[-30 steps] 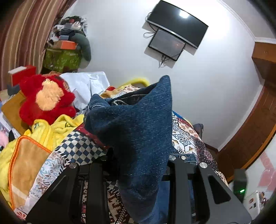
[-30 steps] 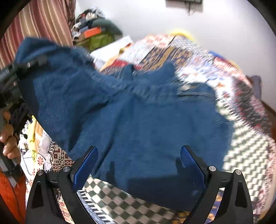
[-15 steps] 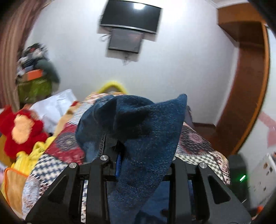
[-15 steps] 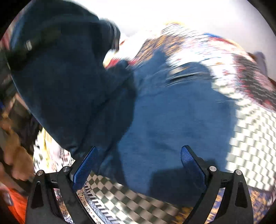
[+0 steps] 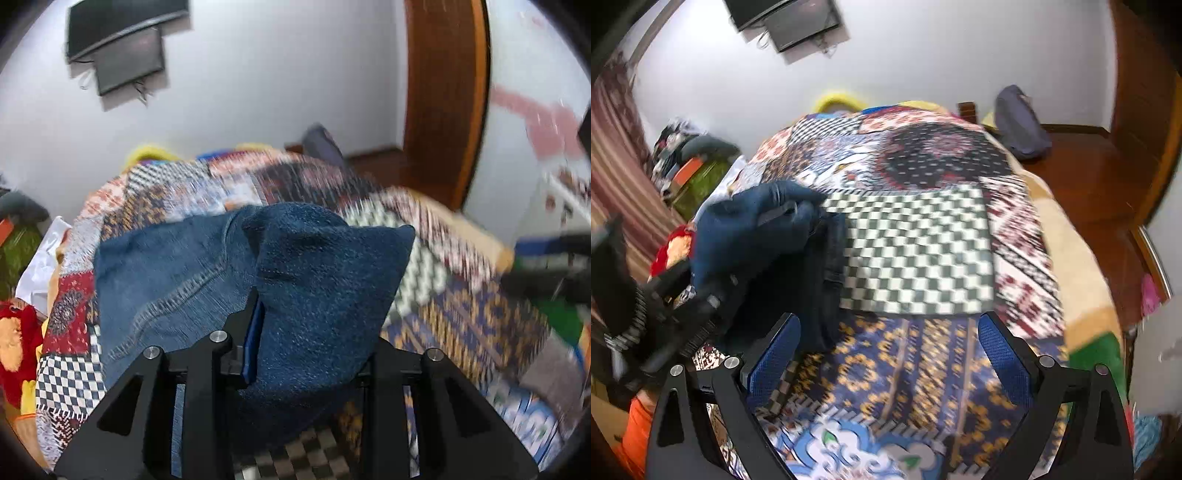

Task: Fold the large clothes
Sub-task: 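Lower the folded denim jacket onto the quilt with the left gripper and release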

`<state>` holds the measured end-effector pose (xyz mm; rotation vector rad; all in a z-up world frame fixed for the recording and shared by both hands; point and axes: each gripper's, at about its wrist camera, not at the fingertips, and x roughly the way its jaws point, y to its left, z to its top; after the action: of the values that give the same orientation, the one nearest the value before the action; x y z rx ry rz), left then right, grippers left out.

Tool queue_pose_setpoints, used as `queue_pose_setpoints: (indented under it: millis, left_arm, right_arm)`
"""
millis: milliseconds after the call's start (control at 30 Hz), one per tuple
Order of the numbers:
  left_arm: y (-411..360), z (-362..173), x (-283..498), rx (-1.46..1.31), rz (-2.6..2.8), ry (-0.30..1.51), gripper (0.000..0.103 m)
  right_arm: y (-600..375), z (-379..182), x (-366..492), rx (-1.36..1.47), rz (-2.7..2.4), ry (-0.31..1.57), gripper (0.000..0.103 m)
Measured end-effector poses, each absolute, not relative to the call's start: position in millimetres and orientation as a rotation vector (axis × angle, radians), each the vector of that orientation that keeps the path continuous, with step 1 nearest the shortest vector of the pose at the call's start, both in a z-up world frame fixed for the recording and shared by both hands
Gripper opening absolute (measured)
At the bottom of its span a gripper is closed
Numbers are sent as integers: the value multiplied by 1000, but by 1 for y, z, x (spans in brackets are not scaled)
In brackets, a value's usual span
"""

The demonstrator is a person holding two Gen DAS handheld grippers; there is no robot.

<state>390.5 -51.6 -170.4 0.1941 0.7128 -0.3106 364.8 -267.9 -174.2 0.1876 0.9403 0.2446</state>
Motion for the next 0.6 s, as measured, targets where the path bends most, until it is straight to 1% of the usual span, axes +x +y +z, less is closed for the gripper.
queue_pose_setpoints:
  millis: [200,300,367,400,433,500,600]
  left_arm:
    - [-50,-197,372,197,-334,820,34]
    - [-46,-198,364,172,-318,840,40]
    - [-47,-195,356,181,-320,845,47]
    - [-46,-196,355,185,-329,848,57]
    - [-47,-193,350,179,-360,857,75]
    - [-47,-189,344,162,-383,867,93]
    - [-39,-177,331,151,-359,843,94]
  right_arm:
    - [-284,-170,347,191,230,942,96]
    - [-281,-169,345,191,244,940,96]
    - [-277,-167,342,186,257,940,96]
    - [-273,-166,342,179,264,941,96]
    - [-271,-166,342,174,270,941,96]
    - [-264,-165,343,164,284,940,96]
    - [-256,-163,343,160,300,931,96]
